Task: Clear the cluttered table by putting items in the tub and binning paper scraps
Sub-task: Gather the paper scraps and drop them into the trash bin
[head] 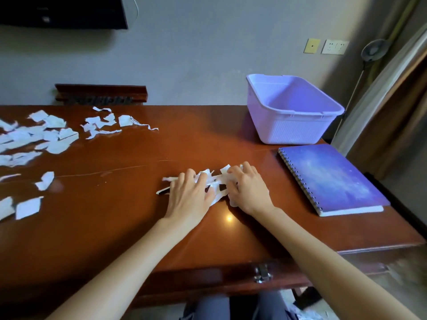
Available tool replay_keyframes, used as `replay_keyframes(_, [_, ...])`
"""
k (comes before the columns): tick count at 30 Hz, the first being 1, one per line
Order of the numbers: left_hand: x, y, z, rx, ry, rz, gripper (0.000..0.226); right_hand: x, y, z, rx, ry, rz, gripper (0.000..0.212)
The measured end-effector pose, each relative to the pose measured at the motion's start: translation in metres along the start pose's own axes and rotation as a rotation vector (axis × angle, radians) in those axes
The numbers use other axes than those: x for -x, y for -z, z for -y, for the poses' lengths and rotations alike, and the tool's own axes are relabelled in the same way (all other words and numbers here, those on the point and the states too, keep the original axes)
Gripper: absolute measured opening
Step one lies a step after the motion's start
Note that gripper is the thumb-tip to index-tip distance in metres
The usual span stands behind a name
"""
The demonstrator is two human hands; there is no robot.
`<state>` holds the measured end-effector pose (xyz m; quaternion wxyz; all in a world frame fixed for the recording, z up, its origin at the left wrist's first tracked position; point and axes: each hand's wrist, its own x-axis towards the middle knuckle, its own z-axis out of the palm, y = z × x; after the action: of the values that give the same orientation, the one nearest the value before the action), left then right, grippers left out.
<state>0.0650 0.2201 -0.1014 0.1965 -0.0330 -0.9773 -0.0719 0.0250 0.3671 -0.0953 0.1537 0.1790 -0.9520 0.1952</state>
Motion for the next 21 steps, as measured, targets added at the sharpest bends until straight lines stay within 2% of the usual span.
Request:
replay_keyframes(1, [0.005,-0.001,0.000,-0.033,-0.007,-0.054,0.018,0.005,-0.002,0.001,0.045,0.006,-0.063,0.028])
replay_keyframes(3, [0.006,0.000,-0.001,-0.043,-0.010,-0.088,0.020,0.008,-0.001,0.004,0.069,-0.030,-0.115,0.031])
replay_keyframes(6, [-0.002,0.005,-0.007,-0.043,0.020,-0.051,0.024,0.002,0.005,0.004,0.077,-0.182,-0.019,0.026])
replay_keyframes(9, [-0.015,0.009,-0.013,0.004,0.108,-0.015,0.009,-0.007,0.007,0.000,0.060,-0.288,-0.005,0.018])
replay_keyframes(12, [-0.032,0.010,-0.014,0.099,0.202,-0.029,0.021,-0.019,0.008,-0.004,-0.031,-0.378,-0.071,0.028])
replay_keyframes(14, [-0.045,0.014,-0.015,0.196,0.218,-0.116,0.024,-0.029,0.011,-0.004,-0.128,-0.426,-0.126,0.034])
replay_keyframes(16, [-0.059,0.020,-0.016,0.282,0.217,-0.178,0.026,-0.038,0.018,-0.002,-0.238,-0.447,-0.172,0.032])
replay_keyframes(21, [-0.080,0.041,-0.016,0.467,0.258,-0.285,0.029,-0.056,0.045,0.007,-0.415,-0.464,-0.266,0.046])
